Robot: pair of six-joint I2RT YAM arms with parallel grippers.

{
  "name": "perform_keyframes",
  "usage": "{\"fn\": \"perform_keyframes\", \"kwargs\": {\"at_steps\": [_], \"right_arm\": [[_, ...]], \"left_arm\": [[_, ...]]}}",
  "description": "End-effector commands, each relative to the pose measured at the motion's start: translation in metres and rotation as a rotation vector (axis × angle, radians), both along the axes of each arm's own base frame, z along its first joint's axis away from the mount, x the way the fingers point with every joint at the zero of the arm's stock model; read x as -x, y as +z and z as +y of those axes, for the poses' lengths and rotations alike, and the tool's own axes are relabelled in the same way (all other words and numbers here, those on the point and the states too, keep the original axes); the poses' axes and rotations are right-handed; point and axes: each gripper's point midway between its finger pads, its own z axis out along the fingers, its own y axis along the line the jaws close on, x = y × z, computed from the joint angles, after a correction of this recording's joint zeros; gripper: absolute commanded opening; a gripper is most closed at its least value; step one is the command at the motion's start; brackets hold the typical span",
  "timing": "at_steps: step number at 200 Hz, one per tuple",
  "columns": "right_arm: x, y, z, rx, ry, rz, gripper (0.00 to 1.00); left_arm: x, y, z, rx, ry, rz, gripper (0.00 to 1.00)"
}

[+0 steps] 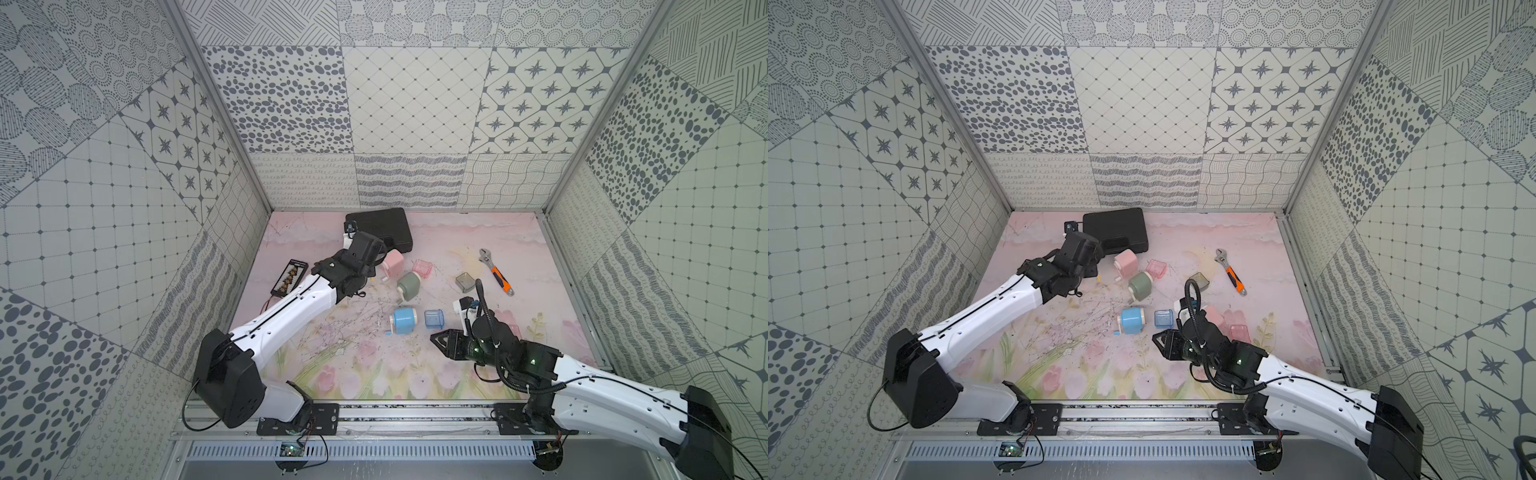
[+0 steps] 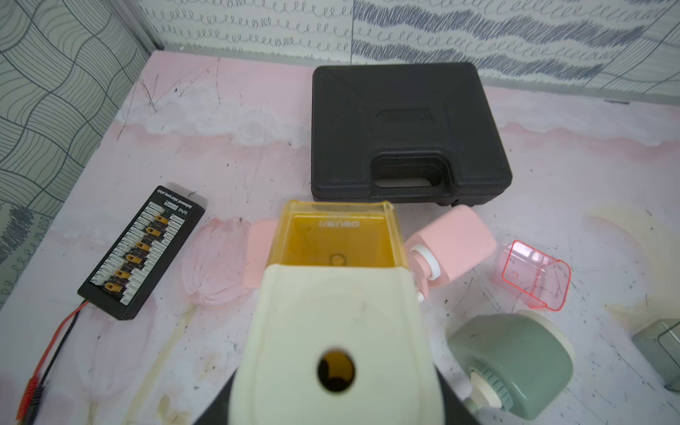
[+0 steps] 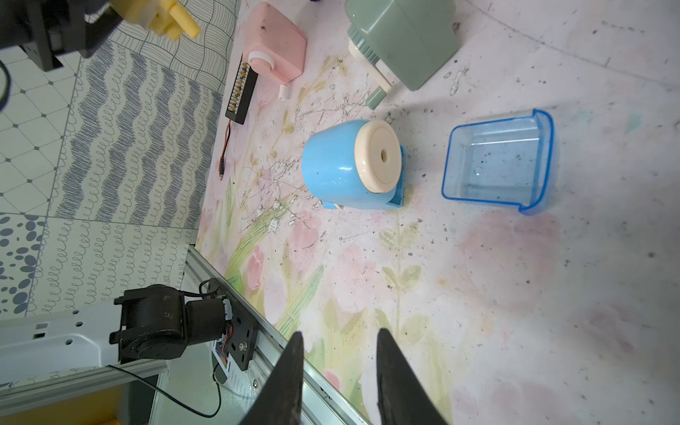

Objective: Put the tray back into the pencil sharpener
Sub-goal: Adjust the pencil sharpener at the center of the board.

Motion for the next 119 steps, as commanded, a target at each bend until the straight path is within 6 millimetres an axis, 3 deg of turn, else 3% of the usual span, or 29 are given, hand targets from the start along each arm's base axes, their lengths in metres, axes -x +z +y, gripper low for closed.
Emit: {"fn": "perform_keyframes", "kwargs": {"at_steps": [1,55,119], "right_arm": [[-0.005,0.022,0.007,-0.051,0.007,-0.052,0.35],[-0.002,0.02,0.0,-0.039,0.001,-0.051,0.35],[-0.002,0.018,-0.001,-0.039,-0.002,-0.043,0.35]], "left_arm": [[0.053,-0.024,0.01,-0.061,-0.168,0.454,0.0],[0.037,-0.041,0.002,-0.037,-0.171,0.667,0.0],[0.017,-0.082,-0.007,0.025,-0.115,0.814,0.0]]}}
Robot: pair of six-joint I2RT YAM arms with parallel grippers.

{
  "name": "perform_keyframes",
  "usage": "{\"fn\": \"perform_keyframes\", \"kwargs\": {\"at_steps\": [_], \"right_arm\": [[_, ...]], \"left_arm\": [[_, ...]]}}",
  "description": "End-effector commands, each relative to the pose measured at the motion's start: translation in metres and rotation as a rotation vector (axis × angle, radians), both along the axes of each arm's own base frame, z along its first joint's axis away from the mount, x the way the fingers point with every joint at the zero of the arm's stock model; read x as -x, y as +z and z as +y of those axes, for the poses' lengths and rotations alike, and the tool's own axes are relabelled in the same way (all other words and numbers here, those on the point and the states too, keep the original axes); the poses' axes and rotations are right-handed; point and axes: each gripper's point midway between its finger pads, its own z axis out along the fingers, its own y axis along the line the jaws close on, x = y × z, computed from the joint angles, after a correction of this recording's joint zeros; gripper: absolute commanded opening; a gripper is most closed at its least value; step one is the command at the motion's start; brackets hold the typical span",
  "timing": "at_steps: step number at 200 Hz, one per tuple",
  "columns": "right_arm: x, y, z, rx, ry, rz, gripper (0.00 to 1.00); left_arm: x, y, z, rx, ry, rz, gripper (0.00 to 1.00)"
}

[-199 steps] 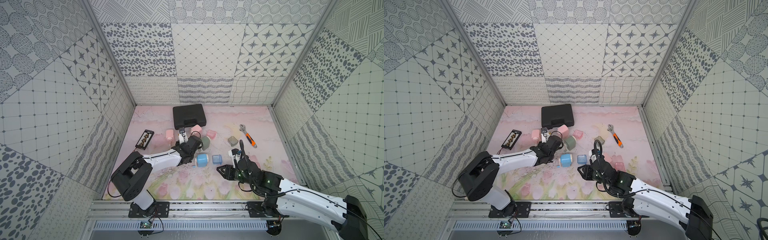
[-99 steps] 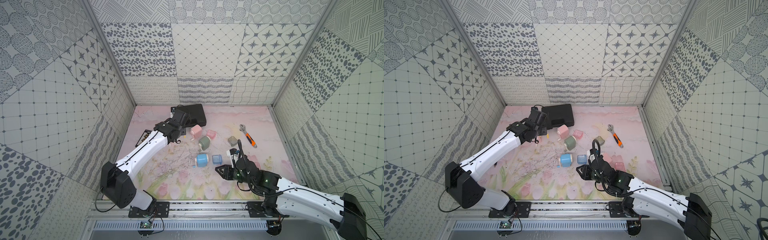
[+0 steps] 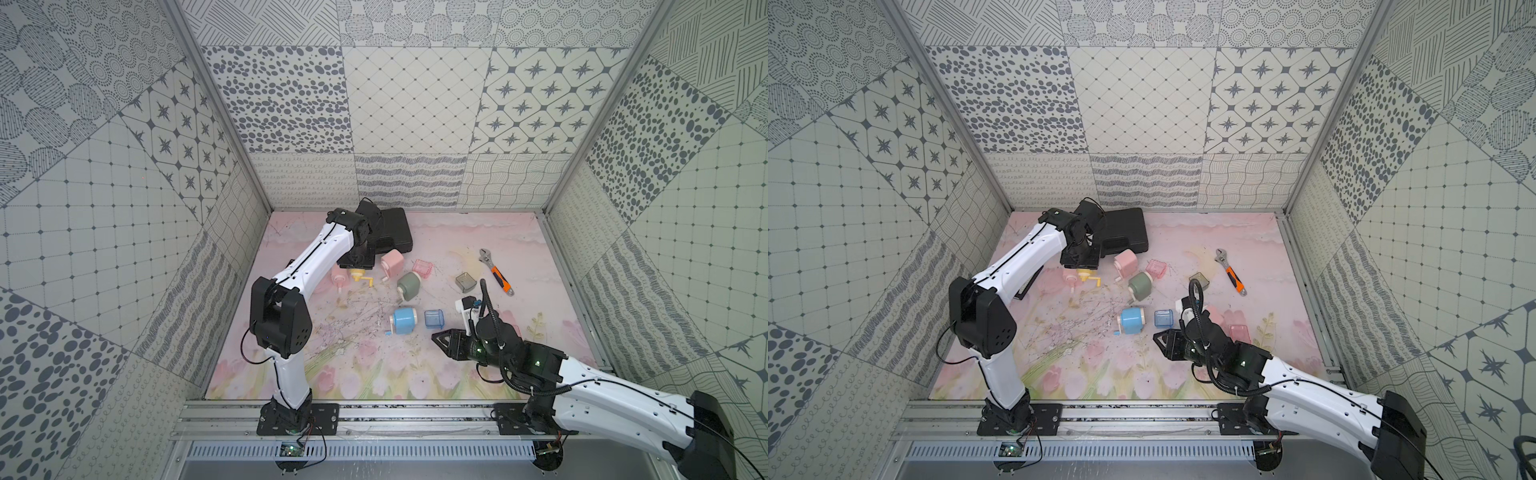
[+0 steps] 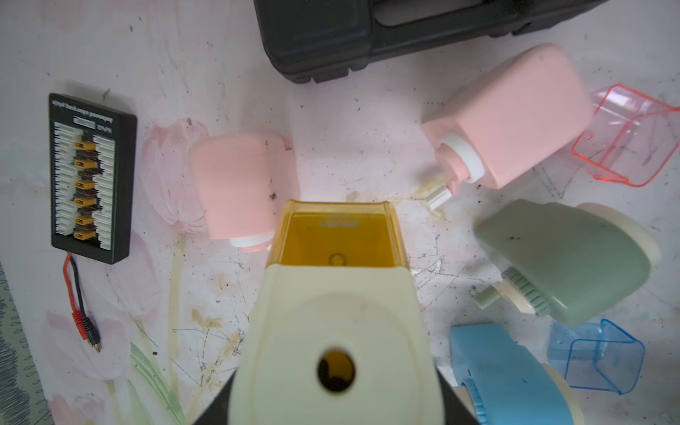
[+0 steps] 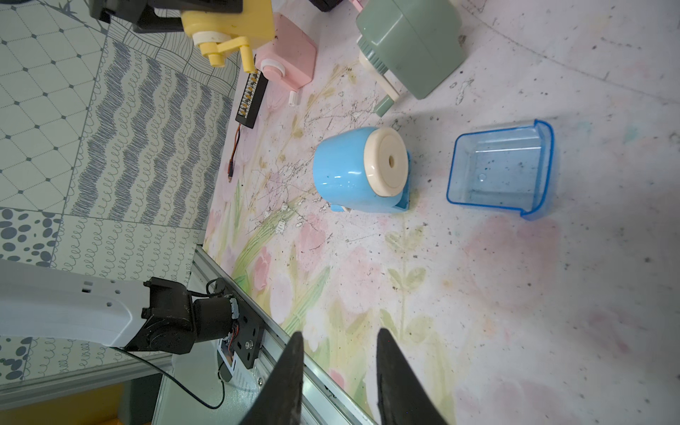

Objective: Put the tray back into the pencil sharpener
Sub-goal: Adjust the pencil sharpener at the center of the board.

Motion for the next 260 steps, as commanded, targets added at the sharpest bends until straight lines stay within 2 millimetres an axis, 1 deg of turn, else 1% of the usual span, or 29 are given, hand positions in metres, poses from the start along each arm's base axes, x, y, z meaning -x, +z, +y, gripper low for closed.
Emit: {"fn": "perform_keyframes", "kwargs": {"at_steps": [1,19,53,100,130,163,199,220,241,252,260], "right_arm": [[-0.003,0.009,0.003,-0.022,-0.002,-0.022,0.35],[-0.003,0.007,0.007,-0.044,0.0,-0.011,0.34],[-0.004,0.001,0.011,-0.041,0.006,0.002,0.34],[-0.01,-0.004,0.019,-0.052,-0.003,-0.004,0.33],[-0.011,-0.008,0.019,-0.05,-0.008,0.002,0.33],[-0.01,-0.009,0.016,-0.037,-0.006,0.002,0.33],[-0.01,-0.007,0.017,-0.032,-0.001,-0.004,0.34],[-0.011,-0.008,0.018,-0.031,0.0,-0.005,0.34],[-0.011,-0.008,0.02,-0.022,0.005,-0.003,0.34],[-0.011,-0.008,0.021,-0.015,0.012,-0.003,0.34],[-0.011,-0.007,0.021,-0.015,0.013,-0.002,0.34]], "left_arm": [[0.022,-0.02,0.0,0.038,0.016,0.209,0.0],[0.014,-0.03,0.001,0.03,0.039,0.229,0.0],[0.002,-0.05,-0.004,0.038,0.058,0.296,0.0],[-0.015,-0.061,-0.01,0.043,0.093,0.329,0.0],[-0.023,-0.065,-0.012,0.036,0.094,0.342,0.01],[-0.026,-0.075,-0.009,0.032,0.11,0.361,0.02],[-0.026,-0.081,-0.004,0.023,0.116,0.381,0.06],[-0.024,-0.081,-0.002,0.013,0.114,0.385,0.1],[-0.024,-0.082,0.002,-0.003,0.103,0.381,0.19],[-0.023,-0.085,0.0,0.014,0.099,0.39,0.25],[-0.023,-0.086,0.0,0.013,0.096,0.395,0.26]]}}
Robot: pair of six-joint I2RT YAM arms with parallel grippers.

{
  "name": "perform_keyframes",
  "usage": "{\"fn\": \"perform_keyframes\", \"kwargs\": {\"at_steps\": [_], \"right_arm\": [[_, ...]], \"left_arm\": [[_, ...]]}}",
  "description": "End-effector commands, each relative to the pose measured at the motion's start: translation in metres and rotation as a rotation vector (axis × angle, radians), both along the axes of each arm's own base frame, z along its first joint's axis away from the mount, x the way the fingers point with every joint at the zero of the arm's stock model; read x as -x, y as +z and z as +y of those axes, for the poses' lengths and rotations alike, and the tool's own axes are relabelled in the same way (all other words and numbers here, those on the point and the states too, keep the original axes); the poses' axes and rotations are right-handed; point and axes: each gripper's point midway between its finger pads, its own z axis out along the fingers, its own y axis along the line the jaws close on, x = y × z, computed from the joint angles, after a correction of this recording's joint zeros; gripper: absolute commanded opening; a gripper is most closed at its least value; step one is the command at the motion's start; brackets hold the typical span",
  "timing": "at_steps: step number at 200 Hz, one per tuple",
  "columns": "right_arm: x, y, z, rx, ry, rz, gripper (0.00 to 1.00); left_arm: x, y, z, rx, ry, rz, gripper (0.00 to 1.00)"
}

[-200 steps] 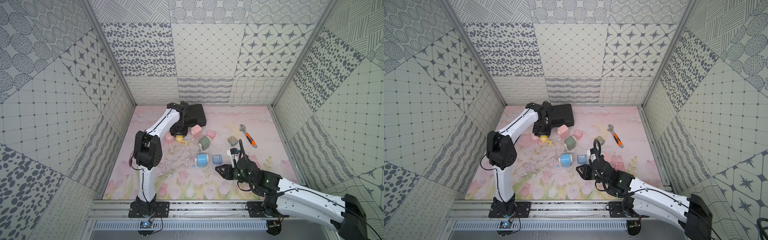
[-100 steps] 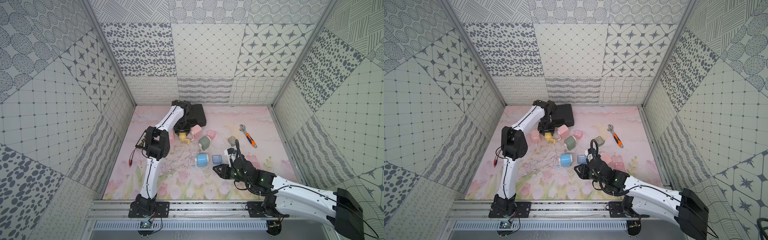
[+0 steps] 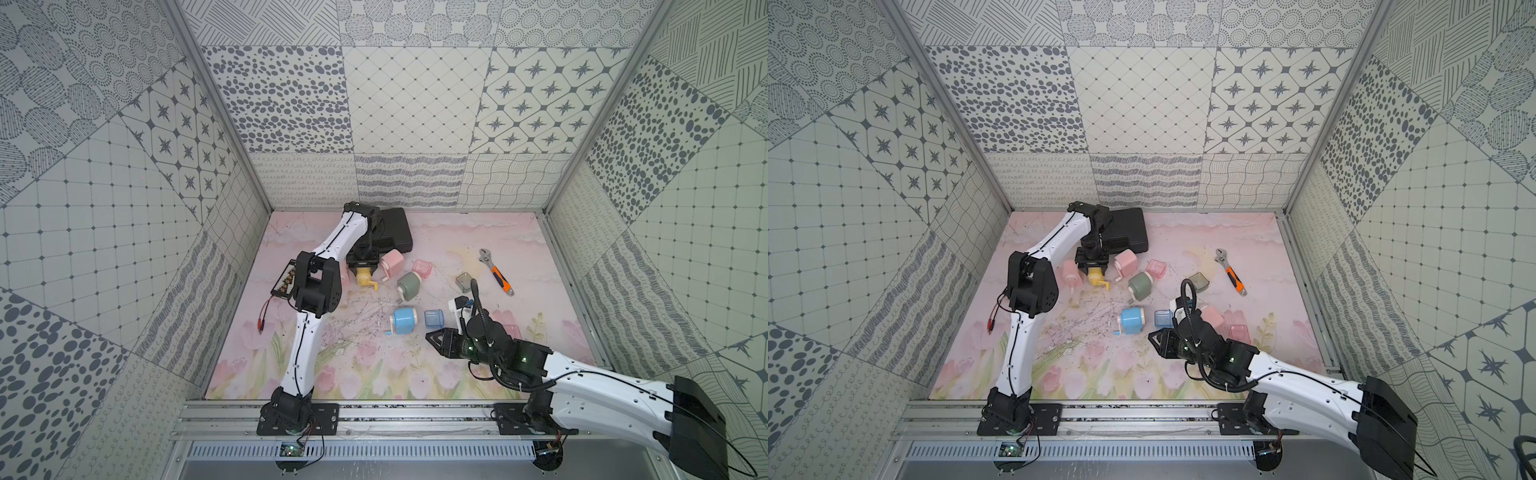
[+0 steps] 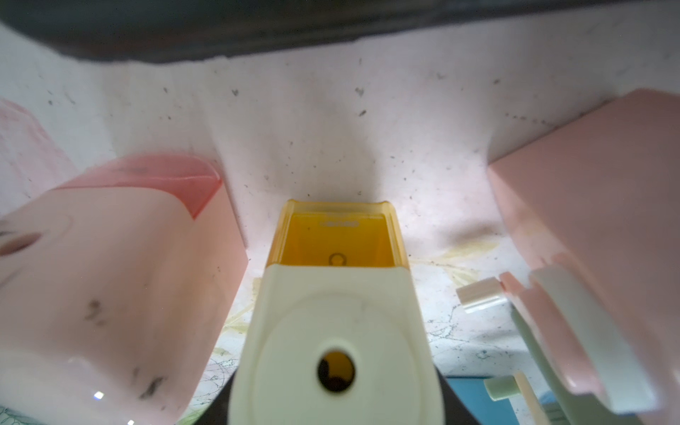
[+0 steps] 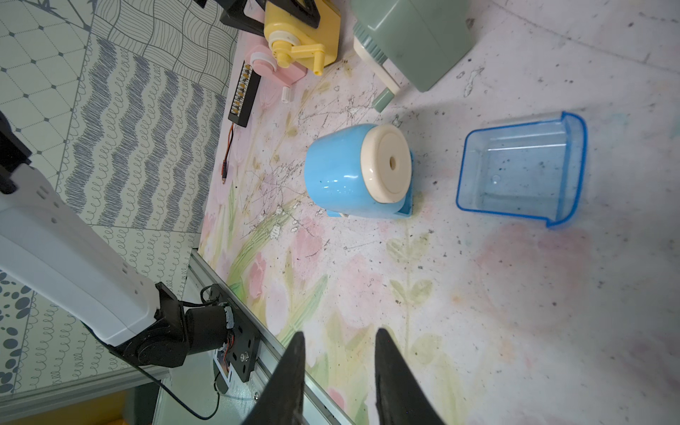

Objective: Put the tray back into the pencil sharpener
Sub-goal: Adjust the pencil sharpener at the center of the board.

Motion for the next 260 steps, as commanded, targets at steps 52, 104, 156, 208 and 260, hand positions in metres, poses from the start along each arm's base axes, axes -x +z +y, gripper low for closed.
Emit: {"fn": "perform_keyframes", "kwargs": {"at_steps": [52,104,156,208,260], "right_arm": [[-0.002,0.014,-0.004,-0.013,-0.01,-0.033,0.34],[0.0,0.015,-0.009,-0.012,-0.018,-0.039,0.35],[0.001,0.019,-0.016,-0.003,-0.022,-0.055,0.41],[0.002,0.019,-0.018,-0.002,-0.025,-0.055,0.44],[0.002,0.022,-0.023,0.002,-0.035,-0.065,0.45]], "left_arm": [[0.011,-0.005,0.01,-0.019,-0.015,0.06,0.39],[0.007,-0.005,0.01,-0.017,-0.031,0.045,0.41],[0.005,-0.004,0.01,-0.014,-0.042,0.034,0.5],[0.001,0.001,0.008,-0.001,-0.054,0.009,0.72],[-0.009,0.021,0.007,-0.004,-0.074,-0.081,0.73]]}}
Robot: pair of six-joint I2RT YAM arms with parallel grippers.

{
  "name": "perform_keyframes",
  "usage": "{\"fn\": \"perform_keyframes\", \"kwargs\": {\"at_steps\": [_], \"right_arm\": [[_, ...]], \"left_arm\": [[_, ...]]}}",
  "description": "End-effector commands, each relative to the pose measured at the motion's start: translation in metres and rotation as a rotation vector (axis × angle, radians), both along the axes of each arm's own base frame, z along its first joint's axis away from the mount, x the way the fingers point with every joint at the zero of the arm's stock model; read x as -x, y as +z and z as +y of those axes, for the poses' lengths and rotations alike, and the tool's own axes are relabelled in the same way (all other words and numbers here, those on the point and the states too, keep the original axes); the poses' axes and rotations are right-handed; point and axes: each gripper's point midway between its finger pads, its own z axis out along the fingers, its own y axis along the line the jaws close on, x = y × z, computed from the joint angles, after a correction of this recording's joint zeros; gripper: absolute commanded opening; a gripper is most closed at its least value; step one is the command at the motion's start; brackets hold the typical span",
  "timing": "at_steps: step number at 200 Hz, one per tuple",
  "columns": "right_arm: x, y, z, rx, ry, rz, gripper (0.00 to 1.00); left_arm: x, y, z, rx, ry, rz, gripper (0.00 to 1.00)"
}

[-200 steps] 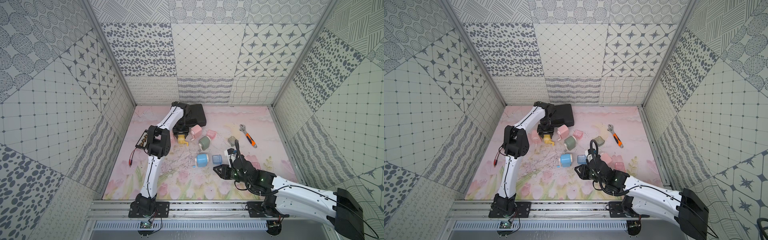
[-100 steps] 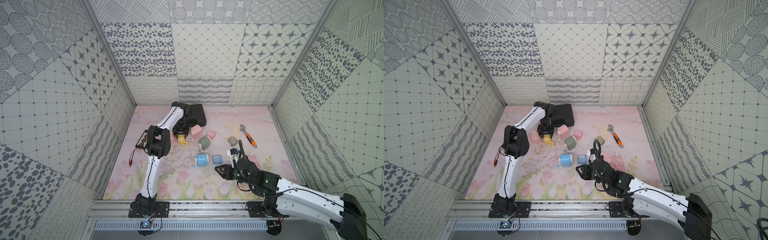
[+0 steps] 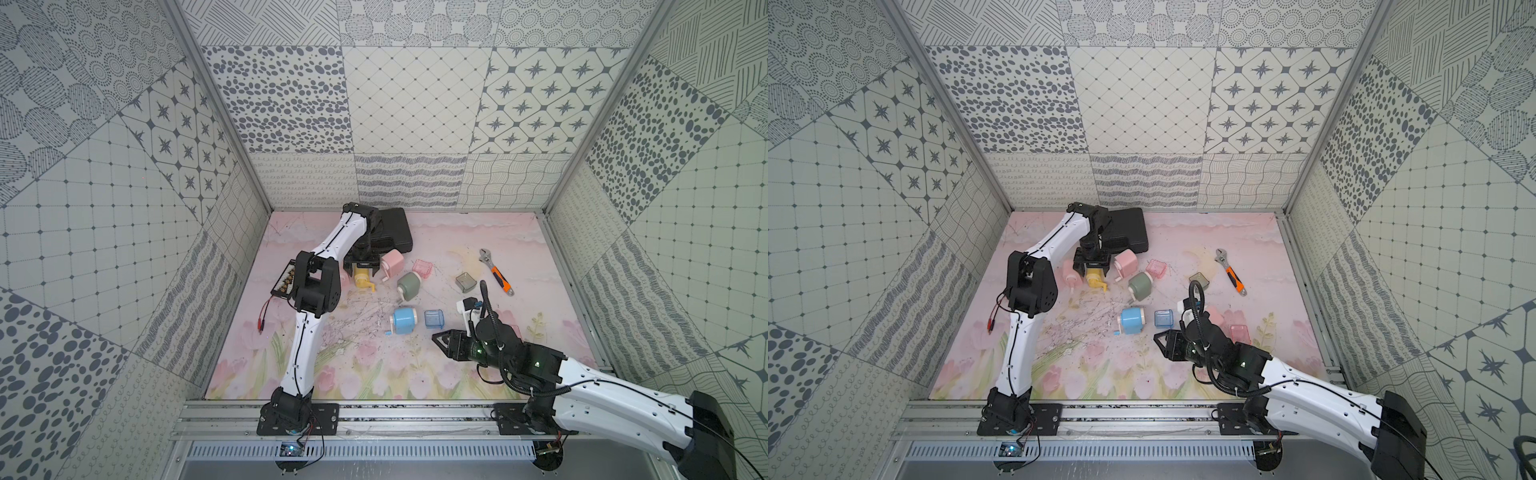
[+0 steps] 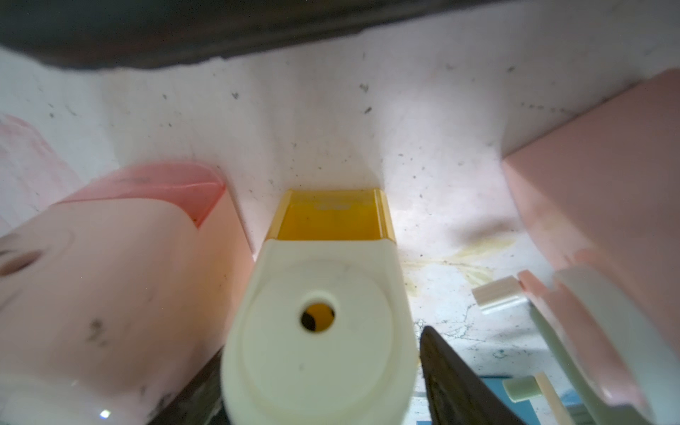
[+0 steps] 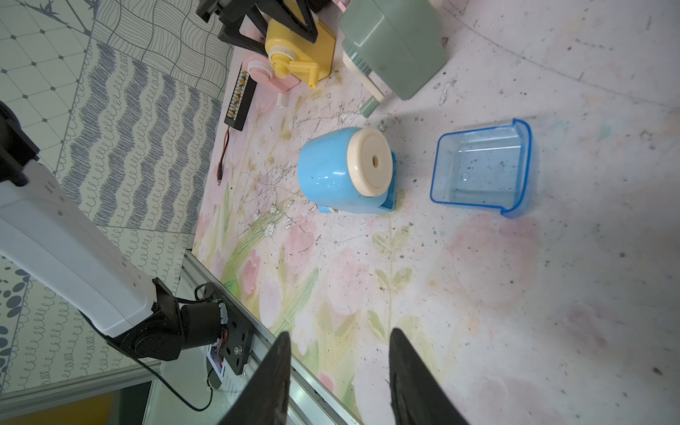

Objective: Put the tray back into the pencil sharpener
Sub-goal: Adjust the pencil sharpener at the center of the board, then adjust the container at the center of the board.

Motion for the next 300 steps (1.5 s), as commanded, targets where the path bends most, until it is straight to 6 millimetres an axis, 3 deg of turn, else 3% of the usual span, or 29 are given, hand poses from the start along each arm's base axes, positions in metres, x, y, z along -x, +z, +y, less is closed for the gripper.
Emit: {"fn": "perform_keyframes", "kwargs": {"at_steps": [1,38,73,77,95,138,160,176,218,246,300], "right_arm": [[-0.004,0.012,-0.002,-0.015,-0.014,-0.039,0.45],[-0.006,0.018,-0.005,0.011,-0.024,-0.043,0.46],[-0.01,0.016,-0.012,0.063,-0.061,-0.03,0.45],[-0.013,0.028,-0.01,0.048,-0.064,-0.042,0.45],[-0.018,0.031,-0.008,0.086,-0.077,-0.037,0.45],[-0.034,0.014,-0.02,0.23,-0.19,0.06,0.45],[-0.046,0.003,-0.029,0.335,-0.244,0.099,0.45],[-0.057,-0.006,-0.032,0.387,-0.259,0.116,0.45],[-0.09,-0.032,-0.027,0.45,-0.217,0.161,0.45],[-0.108,-0.052,-0.027,0.492,-0.189,0.192,0.44],[-0.117,-0.091,-0.016,0.551,-0.101,0.274,0.34]], "left_arm": [[-0.007,0.021,0.004,-0.006,-0.027,-0.071,0.73],[-0.014,0.065,0.011,-0.049,-0.005,-0.27,0.74],[-0.01,0.121,0.022,-0.041,0.045,-0.557,0.73],[-0.008,0.127,0.024,-0.039,0.052,-0.594,0.73],[-0.003,0.157,0.03,0.013,0.091,-0.767,0.71],[0.019,0.224,0.039,0.222,0.085,-1.306,0.63],[0.048,0.244,0.021,0.351,-0.156,-1.583,0.66],[0.065,0.242,0.012,0.392,-0.273,-1.65,0.68],[0.064,0.195,-0.001,0.353,-0.414,-1.457,0.76],[0.069,0.182,-0.02,0.428,-0.516,-1.417,0.76],[0.093,0.156,-0.054,0.585,-0.733,-1.26,0.76]]}}
